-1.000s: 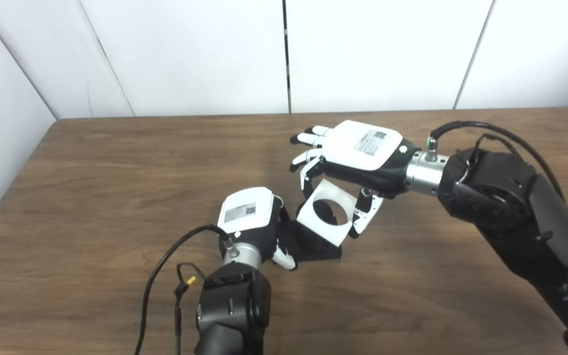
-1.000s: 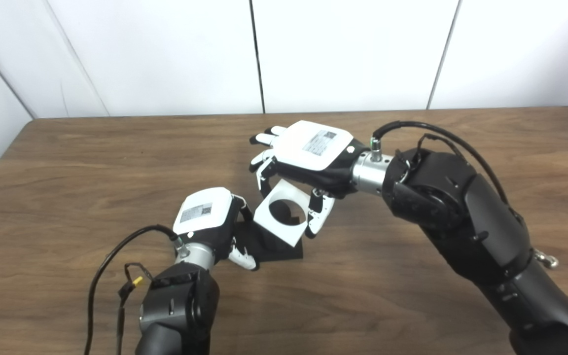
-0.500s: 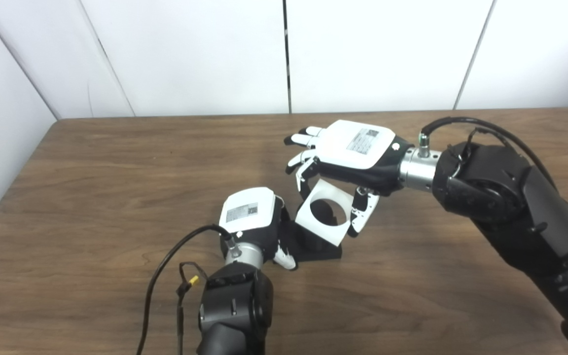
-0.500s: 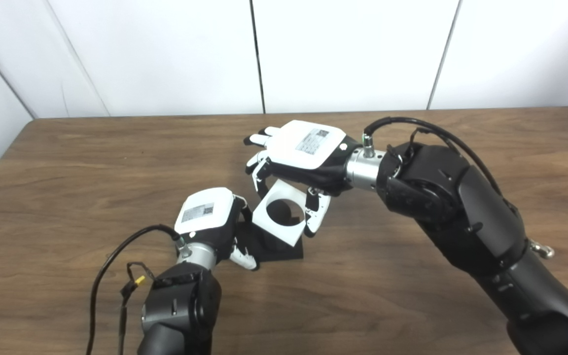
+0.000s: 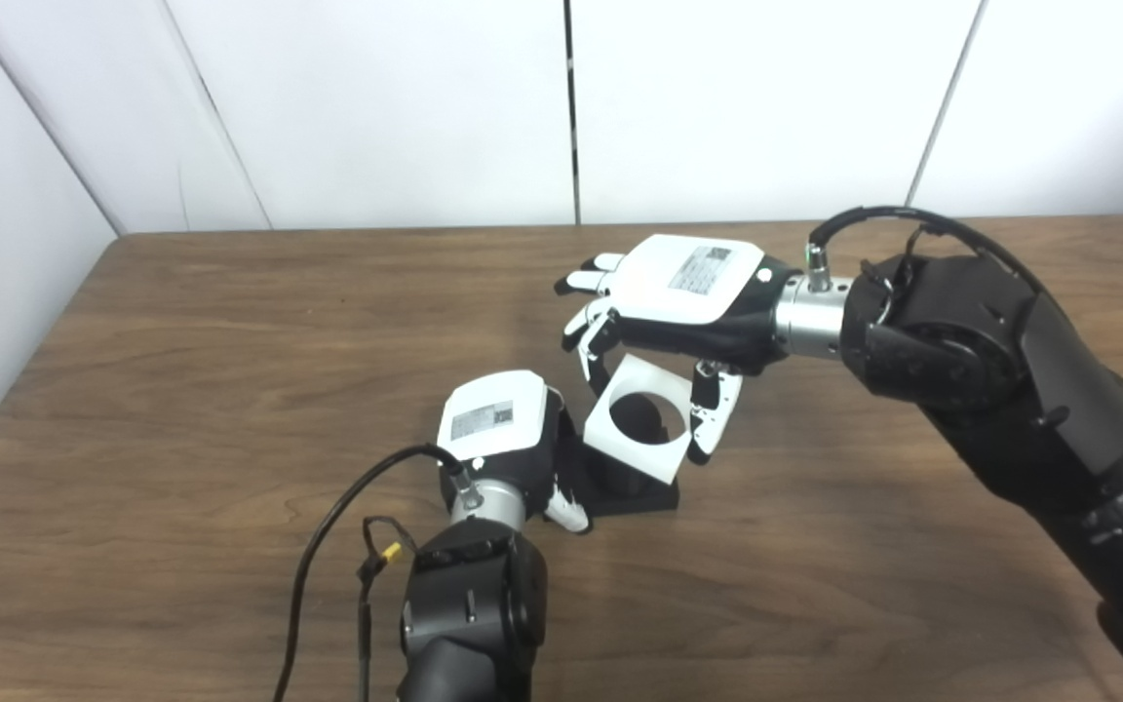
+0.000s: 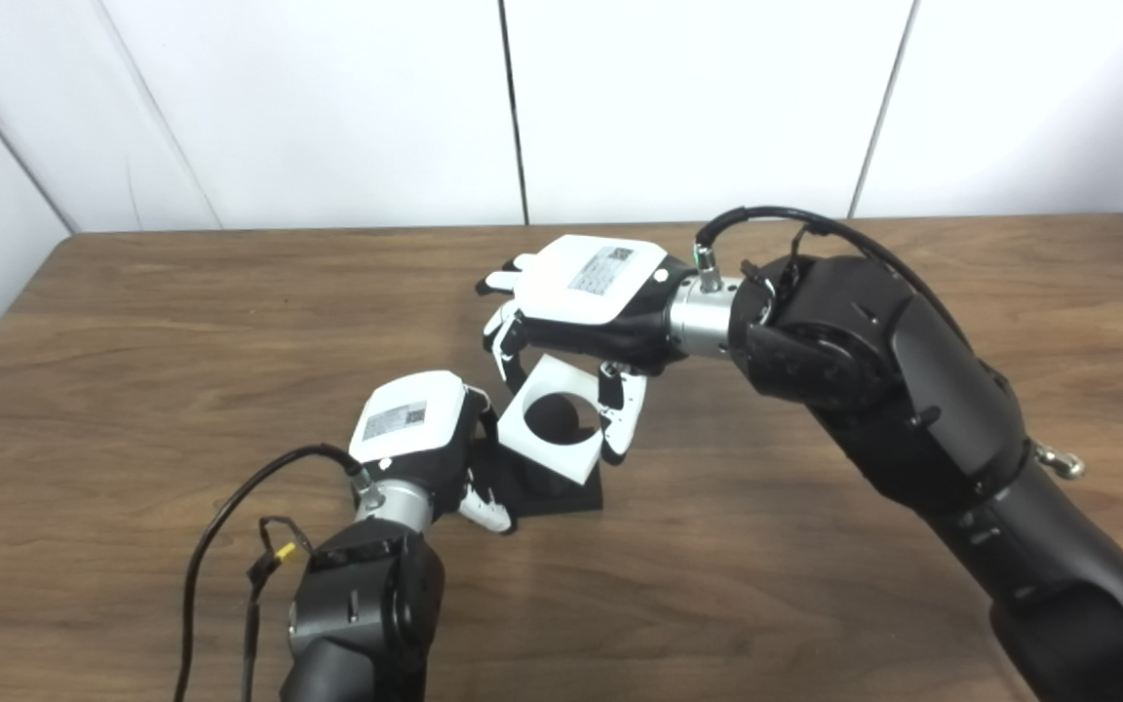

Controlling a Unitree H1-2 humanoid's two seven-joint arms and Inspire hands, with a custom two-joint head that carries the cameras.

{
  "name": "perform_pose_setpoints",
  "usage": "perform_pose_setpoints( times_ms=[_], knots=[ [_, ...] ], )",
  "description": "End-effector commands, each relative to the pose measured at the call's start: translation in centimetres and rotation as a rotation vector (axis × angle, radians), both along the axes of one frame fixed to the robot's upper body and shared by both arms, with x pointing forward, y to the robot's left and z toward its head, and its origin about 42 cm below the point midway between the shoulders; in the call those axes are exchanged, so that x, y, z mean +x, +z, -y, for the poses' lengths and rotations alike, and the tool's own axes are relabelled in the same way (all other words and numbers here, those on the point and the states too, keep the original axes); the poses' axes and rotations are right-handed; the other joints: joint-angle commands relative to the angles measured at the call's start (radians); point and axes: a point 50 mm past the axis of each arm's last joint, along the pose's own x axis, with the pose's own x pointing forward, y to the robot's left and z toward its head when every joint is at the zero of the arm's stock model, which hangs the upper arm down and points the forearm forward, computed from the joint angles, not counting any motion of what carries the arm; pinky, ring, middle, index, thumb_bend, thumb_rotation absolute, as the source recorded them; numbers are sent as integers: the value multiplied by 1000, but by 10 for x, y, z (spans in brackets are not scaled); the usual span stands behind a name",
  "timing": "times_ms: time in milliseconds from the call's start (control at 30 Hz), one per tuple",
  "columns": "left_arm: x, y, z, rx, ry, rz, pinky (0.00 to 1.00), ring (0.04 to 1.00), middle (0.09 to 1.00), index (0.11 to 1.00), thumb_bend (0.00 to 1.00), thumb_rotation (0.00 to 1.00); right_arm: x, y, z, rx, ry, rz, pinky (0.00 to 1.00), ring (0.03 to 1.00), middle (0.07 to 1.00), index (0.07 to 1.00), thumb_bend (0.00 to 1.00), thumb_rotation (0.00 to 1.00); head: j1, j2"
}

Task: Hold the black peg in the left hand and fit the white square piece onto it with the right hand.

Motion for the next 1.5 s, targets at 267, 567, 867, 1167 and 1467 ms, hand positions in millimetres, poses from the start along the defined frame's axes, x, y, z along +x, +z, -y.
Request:
perform_pose_setpoints(
  times_ms=[267,567,867,1167,1467],
  knots=[
    [-2,-4,40,-88,-48,-95,958,891,796,482,522,49,6,7,-12,29,22,21,1000,992,836,483,524,135,5,3],
    [-2,-3,41,-93,-46,-96,961,892,794,483,521,48,6,4,-14,43,13,11,1000,994,835,484,524,133,6,5],
    [-3,-3,43,-98,-47,-77,947,882,783,482,522,48,9,1,-12,18,8,6,1000,993,836,484,524,134,8,7],
    [-2,-3,42,-101,-47,-91,953,889,794,483,521,48,12,-1,-6,-1,-21,7,978,988,837,659,975,293,4,7],
    [-1,-3,39,-98,-50,-93,949,885,792,483,521,48,15,2,-3,-53,-49,14,1000,1000,885,762,1000,447,-10,7]
  ],
)
